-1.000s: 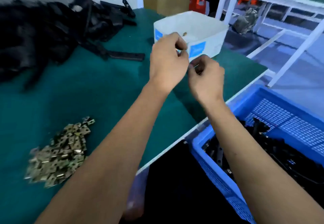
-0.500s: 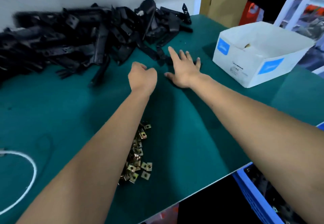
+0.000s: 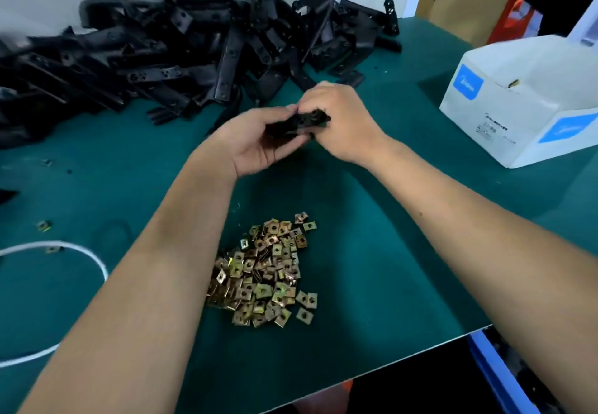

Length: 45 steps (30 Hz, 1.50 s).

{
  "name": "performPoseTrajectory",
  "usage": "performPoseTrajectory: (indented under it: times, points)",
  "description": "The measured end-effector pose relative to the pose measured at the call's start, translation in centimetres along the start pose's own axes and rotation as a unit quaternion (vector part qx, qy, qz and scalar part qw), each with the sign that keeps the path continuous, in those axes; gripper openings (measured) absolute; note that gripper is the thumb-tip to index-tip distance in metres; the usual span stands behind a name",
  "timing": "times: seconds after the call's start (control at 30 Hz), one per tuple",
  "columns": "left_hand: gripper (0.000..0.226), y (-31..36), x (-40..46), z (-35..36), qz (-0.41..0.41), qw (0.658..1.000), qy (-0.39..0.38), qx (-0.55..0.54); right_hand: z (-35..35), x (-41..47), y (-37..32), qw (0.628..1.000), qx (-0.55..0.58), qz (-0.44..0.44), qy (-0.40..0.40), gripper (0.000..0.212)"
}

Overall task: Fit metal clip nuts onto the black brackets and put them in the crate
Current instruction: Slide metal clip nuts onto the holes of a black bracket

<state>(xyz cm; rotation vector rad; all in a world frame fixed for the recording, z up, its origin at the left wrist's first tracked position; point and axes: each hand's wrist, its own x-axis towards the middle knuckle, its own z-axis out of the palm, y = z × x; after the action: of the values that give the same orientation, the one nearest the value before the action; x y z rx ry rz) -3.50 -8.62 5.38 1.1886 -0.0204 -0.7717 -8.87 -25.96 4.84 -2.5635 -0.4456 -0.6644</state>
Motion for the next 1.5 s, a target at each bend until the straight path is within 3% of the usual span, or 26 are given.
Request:
performPoseTrajectory:
  times: [0.07,0.2,0.27,0.33,0.4,0.43,0.5,0.57,0.7,0.87,1.0,1.17,1.33,1.5]
  points:
    - [0.019,-0.2,-1.6,-2.1,0.019,1.0,-0.019,-0.008,0.4,0.5,-1.9,0.998,0.029,-0.042,0.047,0.015]
    - [0.016,-0.6,-4.1,-5.4,0.089,0.995,0.036,-0.03,1.7,0.2,-4.2,0.991,0.047,0.021,0.127,0.061]
    - [0.02,-0.8,-4.9,-7.0,0.113,0.988,0.064,-0.084,2.1,0.1,-4.8,0.99,0.063,0.073,0.104,0.056]
    - [0.032,-1.3,-5.5,-8.2,0.145,0.973,0.087,-0.158,2.0,0.2,-5.3,0.983,0.145,0.097,-0.055,0.035]
    - [0.027,-1.7,-5.9,-8.8,0.173,0.957,0.104,-0.207,1.8,0.2,-6.0,0.933,0.192,0.069,-0.297,0.024]
    - [0.023,-1.8,-6.0,-8.9,0.186,0.953,0.105,-0.215,1.6,0.2,-6.4,0.906,0.187,0.047,-0.377,0.024]
    - [0.029,-1.9,-5.9,-9.0,0.217,0.95,0.09,-0.208,1.7,0.4,-7.2,0.879,0.16,0.01,-0.448,0.028]
    - [0.036,-1.8,-5.8,-9.1,0.239,0.949,0.085,-0.189,2.1,0.4,-7.7,0.878,0.119,-0.013,-0.463,0.028]
    - [0.018,-1.9,-5.9,-8.5,0.239,0.951,0.09,-0.172,3.2,-0.2,-7.6,0.889,0.139,0.003,-0.437,0.011]
    - [0.014,-2.4,-5.8,-8.3,0.234,0.958,0.072,-0.151,3.4,-1.4,-6.4,0.915,0.285,0.064,-0.28,0.01]
    - [0.018,-2.9,-5.9,-7.6,0.222,0.964,0.057,-0.131,4.1,-1.9,-5.7,0.899,0.376,0.122,-0.187,0.011]
    - [0.025,-3.3,-6.3,-7.1,0.215,0.966,0.055,-0.135,4.8,-2.1,-5.9,0.894,0.395,0.167,-0.13,0.01]
    - [0.012,-3.3,-6.2,-7.1,0.2,0.966,0.065,-0.152,5.2,-2.1,-6.2,0.842,0.491,0.205,-0.094,0.01]
    - [0.011,-3.3,-6.1,-7.0,0.181,0.963,0.053,-0.191,5.4,-2.2,-6.0,0.839,0.491,0.219,-0.083,0.004]
